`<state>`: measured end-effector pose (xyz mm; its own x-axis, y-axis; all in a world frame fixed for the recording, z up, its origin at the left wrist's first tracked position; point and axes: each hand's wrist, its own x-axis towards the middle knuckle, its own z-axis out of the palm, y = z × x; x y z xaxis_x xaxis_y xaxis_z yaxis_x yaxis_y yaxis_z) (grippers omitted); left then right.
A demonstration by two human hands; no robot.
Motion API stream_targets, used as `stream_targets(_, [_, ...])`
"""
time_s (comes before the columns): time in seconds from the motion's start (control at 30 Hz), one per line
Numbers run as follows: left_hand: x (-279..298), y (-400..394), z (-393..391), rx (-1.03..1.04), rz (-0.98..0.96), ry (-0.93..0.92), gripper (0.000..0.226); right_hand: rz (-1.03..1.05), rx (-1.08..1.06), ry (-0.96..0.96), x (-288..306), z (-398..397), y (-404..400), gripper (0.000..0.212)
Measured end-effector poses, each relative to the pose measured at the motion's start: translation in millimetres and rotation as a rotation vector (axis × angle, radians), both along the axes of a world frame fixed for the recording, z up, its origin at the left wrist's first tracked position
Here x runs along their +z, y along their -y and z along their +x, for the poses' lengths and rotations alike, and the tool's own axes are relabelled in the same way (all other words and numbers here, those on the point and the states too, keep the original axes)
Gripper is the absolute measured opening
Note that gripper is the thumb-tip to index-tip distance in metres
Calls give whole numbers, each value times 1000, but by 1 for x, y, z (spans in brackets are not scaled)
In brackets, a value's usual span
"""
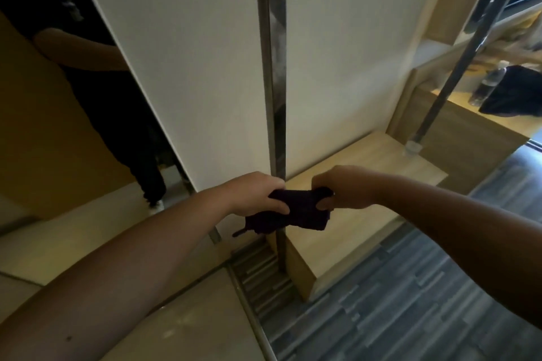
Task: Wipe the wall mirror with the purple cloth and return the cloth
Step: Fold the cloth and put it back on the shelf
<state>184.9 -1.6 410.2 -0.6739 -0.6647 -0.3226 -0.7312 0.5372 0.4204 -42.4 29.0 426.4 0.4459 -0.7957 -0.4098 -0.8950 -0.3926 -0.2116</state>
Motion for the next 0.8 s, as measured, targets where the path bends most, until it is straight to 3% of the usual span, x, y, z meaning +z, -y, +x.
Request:
stream_targets(0.1, [-16, 4, -14, -7, 22, -25, 24, 43, 4, -9, -9, -33, 8, 14])
stream_targets(0.33, [-71, 11, -28, -11, 50, -101, 9, 89, -49, 6, -59, -61, 22, 18])
stream_targets(0.57, [-155, 28, -42, -26, -2, -32, 22, 44, -200, -31, -150, -72, 28, 21])
stream_targets(0.8, [-251, 36, -79, 33, -20, 13, 18, 86, -231, -59, -239, -100, 43, 20])
